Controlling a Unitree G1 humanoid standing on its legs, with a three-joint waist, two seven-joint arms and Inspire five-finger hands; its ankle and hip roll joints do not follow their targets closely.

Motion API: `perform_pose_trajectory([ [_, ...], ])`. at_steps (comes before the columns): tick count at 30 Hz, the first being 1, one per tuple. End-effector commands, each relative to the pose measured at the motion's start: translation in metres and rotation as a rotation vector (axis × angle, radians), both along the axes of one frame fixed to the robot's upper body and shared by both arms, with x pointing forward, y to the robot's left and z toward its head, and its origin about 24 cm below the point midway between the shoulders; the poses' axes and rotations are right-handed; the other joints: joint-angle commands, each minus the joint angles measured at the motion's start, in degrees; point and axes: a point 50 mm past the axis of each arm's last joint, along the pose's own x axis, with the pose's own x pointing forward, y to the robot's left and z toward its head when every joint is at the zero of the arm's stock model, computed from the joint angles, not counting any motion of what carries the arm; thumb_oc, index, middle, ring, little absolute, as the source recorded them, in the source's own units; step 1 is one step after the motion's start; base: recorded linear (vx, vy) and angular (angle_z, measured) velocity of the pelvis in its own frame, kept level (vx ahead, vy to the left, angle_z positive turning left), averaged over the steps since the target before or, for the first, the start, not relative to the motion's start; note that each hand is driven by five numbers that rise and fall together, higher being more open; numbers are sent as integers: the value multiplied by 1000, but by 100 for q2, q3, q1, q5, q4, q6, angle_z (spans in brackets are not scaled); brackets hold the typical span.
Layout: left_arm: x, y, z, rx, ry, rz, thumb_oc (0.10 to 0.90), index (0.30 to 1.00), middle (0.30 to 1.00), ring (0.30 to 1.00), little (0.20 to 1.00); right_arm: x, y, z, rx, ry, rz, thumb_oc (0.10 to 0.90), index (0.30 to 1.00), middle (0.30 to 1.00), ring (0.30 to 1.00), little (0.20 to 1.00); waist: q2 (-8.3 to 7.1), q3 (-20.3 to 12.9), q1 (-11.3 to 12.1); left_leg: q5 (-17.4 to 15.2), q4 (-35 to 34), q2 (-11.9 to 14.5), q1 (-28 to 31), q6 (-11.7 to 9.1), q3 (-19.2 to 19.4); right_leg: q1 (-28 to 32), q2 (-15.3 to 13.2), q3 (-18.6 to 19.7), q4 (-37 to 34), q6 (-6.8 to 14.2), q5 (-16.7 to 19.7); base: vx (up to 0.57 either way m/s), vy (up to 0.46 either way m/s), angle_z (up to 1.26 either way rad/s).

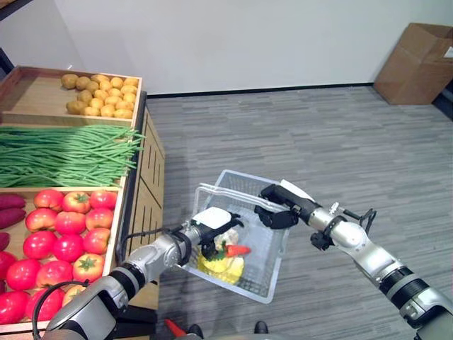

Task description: Get the vegetables into the basket

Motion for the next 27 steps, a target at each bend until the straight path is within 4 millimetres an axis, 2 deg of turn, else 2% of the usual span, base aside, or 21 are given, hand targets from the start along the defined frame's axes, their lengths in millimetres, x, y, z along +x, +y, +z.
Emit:
perform_pose_trajectory([
  [1, 15, -17, 37, -232, -97, 1, 900, 1000, 1000, 1000, 1000, 22, 0, 73, 265, -325, -64, 400, 300, 300, 300, 300, -115, -512, 146, -12, 3, 528, 242, -529, -150, -317, -524, -74, 14, 518, 517, 0, 0, 0],
  [7, -2, -14, 69, -597, 42, 22, 900, 1000, 1000, 1000, 1000, 17, -27, 53, 219, -286, -195, 400, 300, 300, 300, 300, -98, -496, 189, -6, 3, 523, 237, -516, -203, -290, -524, -128, 23, 510, 503, 7, 2, 5],
  [8, -10, -12, 79, -744, 117, 30, 900, 1000, 1000, 1000, 1000, 14, -37, 45, 192, -268, -239, 400, 300, 300, 300, 300, -89, -487, 207, -5, 3, 519, 241, -508, -221, -285, -528, -136, 29, 507, 501, 5, 9, 6],
  [10, -18, -7, 83, -888, 240, 42, 900, 1000, 1000, 1000, 1000, 10, -45, 34, 169, -240, -276, 400, 300, 300, 300, 300, -75, -484, 224, -2, 3, 514, 254, -503, -238, -267, -530, -146, 35, 502, 498, 4, 5, 2],
  [11, -18, -7, 83, -888, 240, 42, 900, 1000, 1000, 1000, 1000, 10, -45, 34, 169, -239, -276, 400, 300, 300, 300, 300, -77, -485, 222, -2, 3, 514, 255, -503, -238, -267, -530, -146, 35, 502, 498, 0, 0, 0],
  [13, -31, 3, 75, -1120, 477, 104, 900, 1000, 1000, 1000, 1000, 3, -60, 17, 136, -193, -359, 400, 300, 300, 300, 300, -51, -470, 244, 0, 3, 511, 285, -492, -252, -246, -529, -143, 53, 495, 486, 0, 0, 0],
  [14, -31, 4, 75, -1121, 479, 105, 900, 1000, 1000, 1000, 1000, 3, -60, 16, 136, -192, -359, 400, 300, 300, 300, 300, -53, -473, 241, -1, 3, 511, 287, -492, -252, -243, -528, -144, 53, 495, 485, 0, 0, 0],
  [16, -39, 12, 69, -1215, 561, 161, 900, 1000, 1000, 1000, 1000, -4, -74, 1, 138, -162, -462, 400, 300, 300, 300, 300, -33, -461, 251, 2, 3, 504, 302, -482, -270, -233, -537, -149, 78, 489, 478, 0, 0, 0],
  [17, -42, 16, 67, -1233, 585, 173, 900, 1000, 1000, 1000, 1000, -6, -78, -3, 125, -155, -490, 400, 300, 300, 300, 300, -27, -451, 259, -1, 3, 501, 308, -478, -280, -227, -536, -145, 91, 489, 471, 0, 0, 0],
  [18, -47, 21, 62, -1230, 622, 189, 900, 1000, 1000, 1000, 1000, -11, -90, -16, 110, -121, -571, 400, 300, 300, 300, 300, -13, -439, 288, -2, 3, 495, 312, -470, -304, -225, -538, -139, 125, 486, 450, 0, 0, 0],
  [19, -47, 22, 63, -1230, 623, 189, 900, 1000, 1000, 1000, 1000, -11, -89, -17, 110, -121, -570, 400, 300, 300, 300, 300, -17, -439, 287, -2, 3, 495, 312, -470, -304, -226, -538, -138, 128, 487, 448, 0, 0, 0],
  [23, -57, 33, 43, -1183, 706, 262, 900, 1000, 1000, 1000, 1000, -26, -107, -44, 50, -19, -674, 400, 300, 300, 300, 300, 5, -430, 315, 7, 3, 473, 302, -460, -353, -227, -556, -161, 177, 486, 436, -6, 14, 7],
  [27, -65, 52, 13, -1046, 723, 396, 900, 1000, 1000, 1000, 1000, -51, -125, -72, 45, 95, -806, 400, 300, 300, 300, 300, 12, -424, 323, 20, 3, 444, 262, -452, -395, -249, -582, -198, 196, 500, 441, -15, 19, 7],
])
